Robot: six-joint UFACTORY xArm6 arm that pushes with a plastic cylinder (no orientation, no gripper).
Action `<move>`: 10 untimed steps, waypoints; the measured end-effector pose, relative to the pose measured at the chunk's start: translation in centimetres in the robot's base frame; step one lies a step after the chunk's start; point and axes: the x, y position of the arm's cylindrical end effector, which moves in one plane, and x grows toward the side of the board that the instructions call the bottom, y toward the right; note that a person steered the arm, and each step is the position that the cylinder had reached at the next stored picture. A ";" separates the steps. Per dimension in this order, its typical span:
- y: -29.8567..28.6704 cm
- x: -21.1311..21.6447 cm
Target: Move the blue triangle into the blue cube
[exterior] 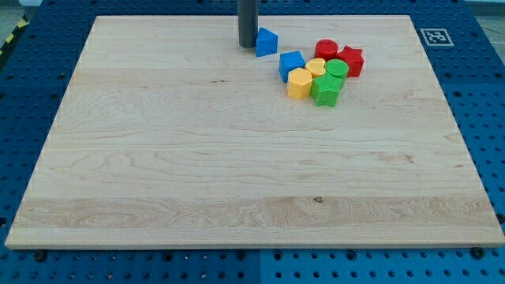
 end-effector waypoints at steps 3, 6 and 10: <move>2.6 -2.4; 3.3 -2.6; 5.5 0.8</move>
